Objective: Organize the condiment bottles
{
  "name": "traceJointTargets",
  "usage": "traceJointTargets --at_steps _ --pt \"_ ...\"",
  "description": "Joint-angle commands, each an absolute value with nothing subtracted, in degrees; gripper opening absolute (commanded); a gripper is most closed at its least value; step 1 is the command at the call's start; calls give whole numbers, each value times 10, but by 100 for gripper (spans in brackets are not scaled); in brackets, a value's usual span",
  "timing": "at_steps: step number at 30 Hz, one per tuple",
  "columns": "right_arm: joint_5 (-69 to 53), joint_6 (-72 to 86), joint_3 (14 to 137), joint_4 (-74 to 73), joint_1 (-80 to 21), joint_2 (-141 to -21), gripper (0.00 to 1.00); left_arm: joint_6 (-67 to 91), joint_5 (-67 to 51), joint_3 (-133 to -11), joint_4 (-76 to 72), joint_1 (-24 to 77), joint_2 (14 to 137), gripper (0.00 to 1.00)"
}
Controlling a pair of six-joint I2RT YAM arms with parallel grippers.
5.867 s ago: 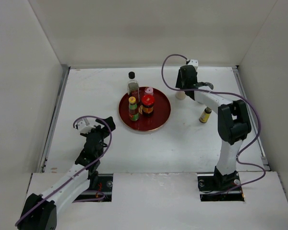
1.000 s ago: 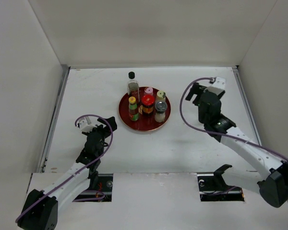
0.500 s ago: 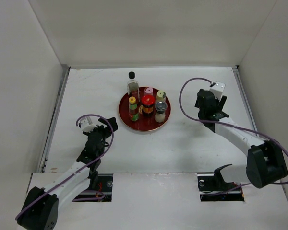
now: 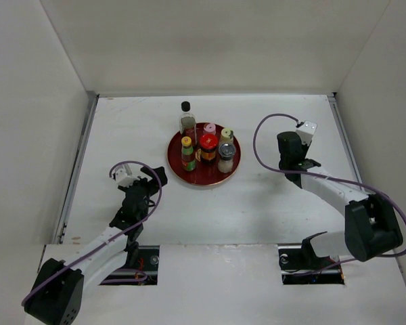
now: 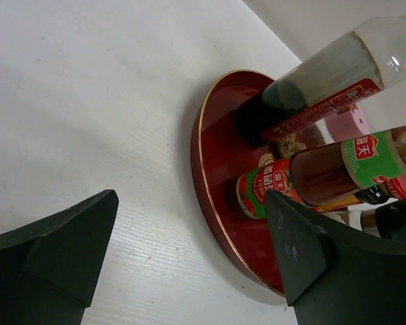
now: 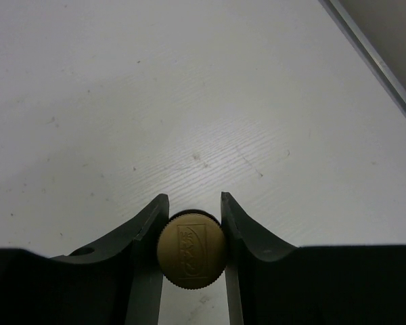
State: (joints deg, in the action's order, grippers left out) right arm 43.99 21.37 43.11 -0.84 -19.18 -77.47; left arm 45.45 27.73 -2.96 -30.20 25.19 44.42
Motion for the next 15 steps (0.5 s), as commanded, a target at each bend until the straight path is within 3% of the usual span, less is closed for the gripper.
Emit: traceJointTargets --at_steps 1,9,15 --pt "460 222 433 14 -196 -755 33 456 278 -36 -333 257 433 90" --pt "473 180 449 -35 -272 -641 30 455 283 -37 -332 255 435 90" --pt "442 205 454 -112 -399 -591 30 457 280 -35 -335 251 434 90"
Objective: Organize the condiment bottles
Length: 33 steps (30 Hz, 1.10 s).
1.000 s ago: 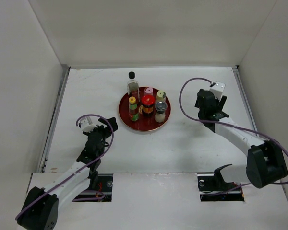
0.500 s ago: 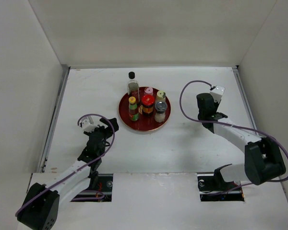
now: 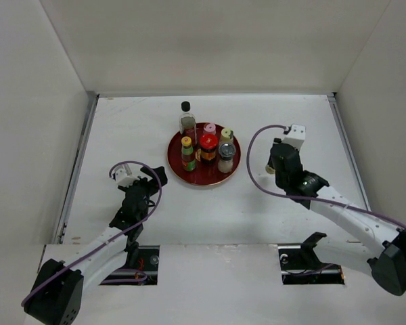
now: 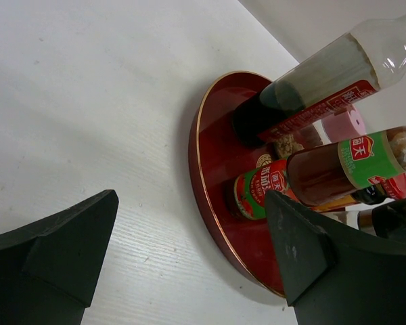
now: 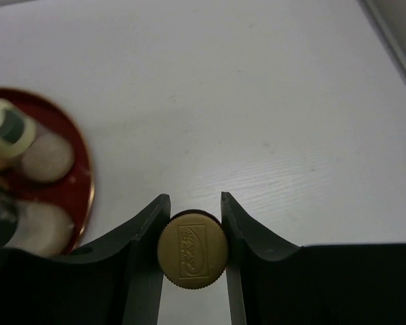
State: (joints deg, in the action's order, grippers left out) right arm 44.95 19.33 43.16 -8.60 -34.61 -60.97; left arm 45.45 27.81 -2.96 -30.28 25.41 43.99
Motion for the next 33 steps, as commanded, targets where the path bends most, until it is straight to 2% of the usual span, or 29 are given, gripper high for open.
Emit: traceJointTargets --at_steps 1,5,10,19,27,33 --pt "434 211 460 -119 -423 -591 30 457 279 -36 -334 249 436 90" --pt "398 224 504 -105 -520 -622 29 457 281 -35 -332 247 428 90" --pt "359 181 579 13 -596 -727 29 457 280 -36 -329 243 425 90" --pt "357 90 688 123 -588 -918 30 453 288 -33 -316 231 417 91" --pt "385 68 699 148 -579 -1003 31 453 284 -37 -319 227 429 91" --pt "386 86 673 161 -580 -1020 34 450 287 -41 -321 227 439 91"
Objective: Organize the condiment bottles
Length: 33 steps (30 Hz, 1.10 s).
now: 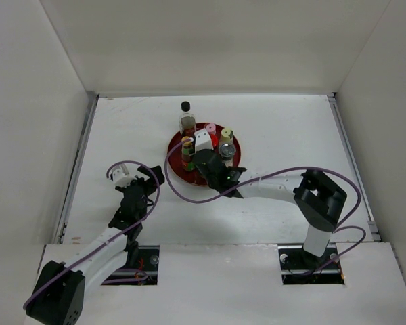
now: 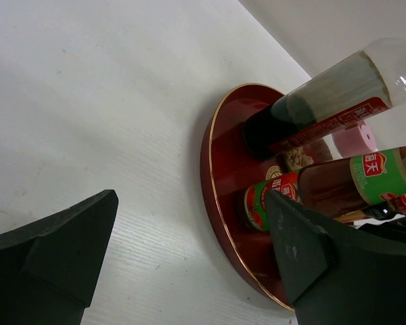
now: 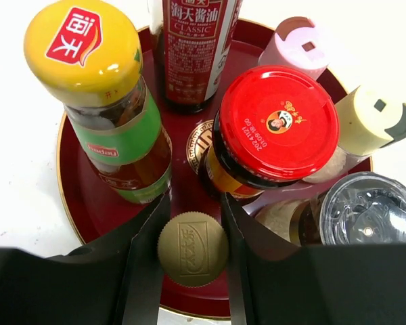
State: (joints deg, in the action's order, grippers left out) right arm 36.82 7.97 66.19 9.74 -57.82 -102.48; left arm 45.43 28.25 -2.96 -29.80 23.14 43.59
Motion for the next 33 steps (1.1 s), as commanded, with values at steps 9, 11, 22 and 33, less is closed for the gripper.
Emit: traceJointTargets --at_steps 9,11,22,33 --pt "387 114 641 158 -580 -982 75 446 301 -44 -315 227 438 100" --pt "386 113 638 157 -580 -961 100 444 308 -44 -315 229 440 100" --pt "417 84 564 157 -602 -773 100 432 319 -80 -251 237 421 100" --pt "511 219 342 205 -456 -602 100 426 291 -142 -130 229 380 100"
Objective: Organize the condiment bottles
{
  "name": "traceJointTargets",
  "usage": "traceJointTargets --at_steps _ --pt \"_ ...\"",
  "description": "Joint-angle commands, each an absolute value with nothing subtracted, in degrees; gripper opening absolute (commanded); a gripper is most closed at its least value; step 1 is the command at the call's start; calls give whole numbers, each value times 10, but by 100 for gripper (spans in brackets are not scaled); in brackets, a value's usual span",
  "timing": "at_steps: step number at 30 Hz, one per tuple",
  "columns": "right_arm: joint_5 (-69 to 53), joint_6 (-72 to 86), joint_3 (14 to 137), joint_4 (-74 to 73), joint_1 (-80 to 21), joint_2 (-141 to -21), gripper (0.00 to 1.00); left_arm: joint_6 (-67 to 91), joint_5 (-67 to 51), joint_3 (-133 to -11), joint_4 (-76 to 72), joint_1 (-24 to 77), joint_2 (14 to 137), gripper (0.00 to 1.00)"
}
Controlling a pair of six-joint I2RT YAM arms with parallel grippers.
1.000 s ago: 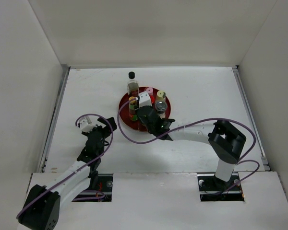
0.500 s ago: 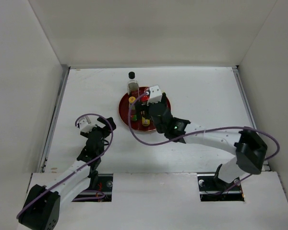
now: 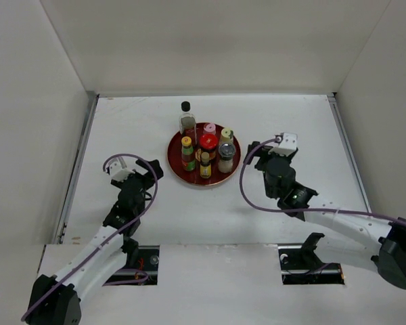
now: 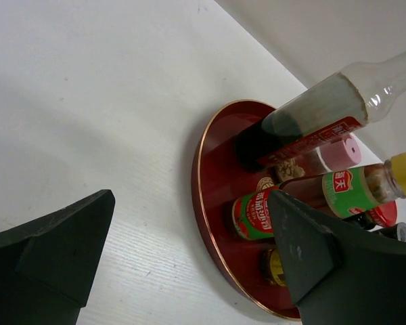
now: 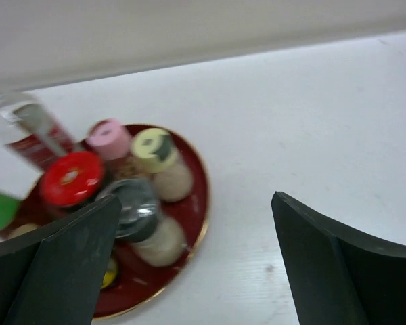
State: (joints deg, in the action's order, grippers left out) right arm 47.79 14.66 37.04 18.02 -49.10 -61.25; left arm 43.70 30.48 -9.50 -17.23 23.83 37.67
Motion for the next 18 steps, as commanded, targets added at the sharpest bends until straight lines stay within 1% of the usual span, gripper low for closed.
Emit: traceJointTargets --at_steps 1,4,8,12,18 --pt "508 243 329 207 -434 -606 100 426 293 -161 -105 223 394 100" --pt "490 307 321 176 -395 -616 100 432 311 -218 -21 196 444 100" --pt "486 333 327 158 -386 -645 100 436 315 -281 69 181 482 100" --pt "485 337 323 163 -389 -642 100 437 316 -315 117 182 480 100" --pt "476 337 322 167 -386 -642 100 434 321 -333 146 184 456 100"
